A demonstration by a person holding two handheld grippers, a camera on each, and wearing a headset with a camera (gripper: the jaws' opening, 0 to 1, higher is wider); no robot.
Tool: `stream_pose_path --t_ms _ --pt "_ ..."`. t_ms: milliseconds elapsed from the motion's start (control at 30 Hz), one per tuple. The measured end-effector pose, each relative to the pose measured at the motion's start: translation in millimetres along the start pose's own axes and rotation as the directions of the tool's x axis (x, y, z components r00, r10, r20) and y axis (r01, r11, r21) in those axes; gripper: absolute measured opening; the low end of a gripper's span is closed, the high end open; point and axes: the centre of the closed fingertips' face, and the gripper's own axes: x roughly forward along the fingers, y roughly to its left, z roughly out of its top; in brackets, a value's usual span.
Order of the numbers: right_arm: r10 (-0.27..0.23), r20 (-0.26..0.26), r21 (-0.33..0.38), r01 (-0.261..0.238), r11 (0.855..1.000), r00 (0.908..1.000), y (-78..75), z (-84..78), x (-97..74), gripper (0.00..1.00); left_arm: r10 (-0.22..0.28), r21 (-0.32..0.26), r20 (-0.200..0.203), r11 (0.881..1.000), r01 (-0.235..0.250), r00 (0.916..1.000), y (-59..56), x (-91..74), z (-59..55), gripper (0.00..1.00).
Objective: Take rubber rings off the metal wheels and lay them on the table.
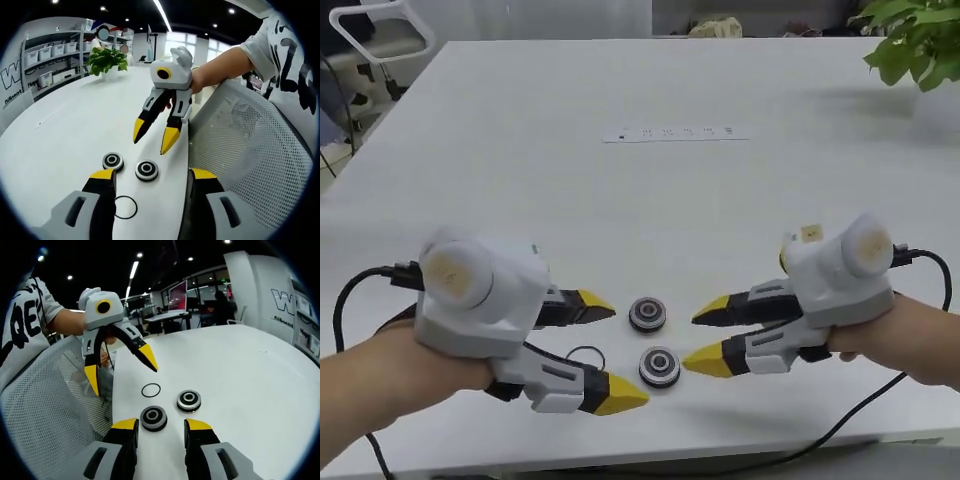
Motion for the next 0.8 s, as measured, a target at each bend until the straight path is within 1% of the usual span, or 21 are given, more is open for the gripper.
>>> stream_pose_path --t_ms 333,700,800 --pt "0.016 -0.034 -0.025 -0.017 1.0 0.9993 0.9 -8.5 5.1 0.33 -0.03 -0.007 -0.018 1.0 0.029 0.9994 -0.2 9.0 -2.8 0.52" --pt "0.035 -0.065 -0.049 -0.039 0.998 0.9973 5.7 -16.6 10.9 0.31 -0.054 -0.008 -0.047 0.999 0.054 0.9974 -2.1 17.8 -10.7 0.46" --pt "0.038 -0.067 -0.053 -0.042 0.998 0.997 6.5 -17.1 11.8 0.31 -0.051 -0.01 -0.043 0.999 0.051 0.9978 -0.4 20.2 -9.7 0.45"
